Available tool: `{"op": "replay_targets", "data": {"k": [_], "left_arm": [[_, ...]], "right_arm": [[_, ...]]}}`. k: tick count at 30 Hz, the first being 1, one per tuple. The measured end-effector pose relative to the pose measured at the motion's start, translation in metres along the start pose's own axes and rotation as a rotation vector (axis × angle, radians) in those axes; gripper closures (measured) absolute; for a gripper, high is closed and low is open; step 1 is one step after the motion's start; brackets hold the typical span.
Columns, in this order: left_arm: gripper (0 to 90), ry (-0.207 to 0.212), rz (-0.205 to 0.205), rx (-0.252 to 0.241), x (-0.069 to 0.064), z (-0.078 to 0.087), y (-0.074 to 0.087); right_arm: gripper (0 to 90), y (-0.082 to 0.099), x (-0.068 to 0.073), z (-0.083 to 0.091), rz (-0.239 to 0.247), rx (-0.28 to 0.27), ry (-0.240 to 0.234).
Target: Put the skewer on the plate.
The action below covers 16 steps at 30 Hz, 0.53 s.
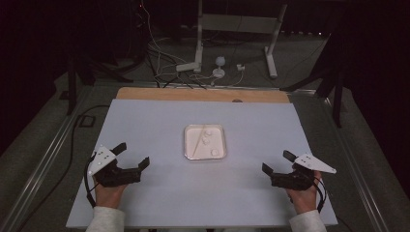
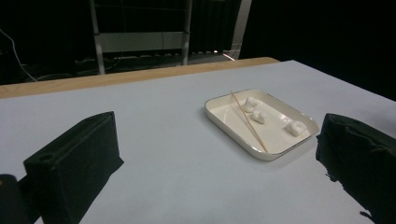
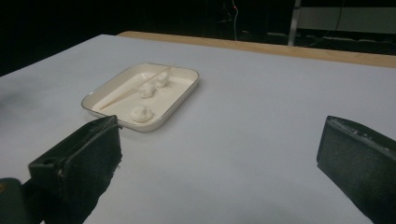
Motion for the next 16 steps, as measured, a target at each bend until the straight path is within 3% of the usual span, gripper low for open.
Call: {"op": "replay_targets", "data": {"k": [16], "left_arm": [[0.5, -0.020, 0.004, 0.006, 0.007, 0.002, 0.004]], "right_arm": [[0.2, 0.006, -0.011, 0.003, -0.016, 0.008, 0.026]]}}
Point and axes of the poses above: each handheld gripper's, and its own axes: z roughly backward along the jaws, y roughly out of its underside, x roughly to its left, the point moved 8 cm from there along -z, roughly forward along the jaws, and after that the axes turned 9 degrees about -y, right-handed, at the moved point
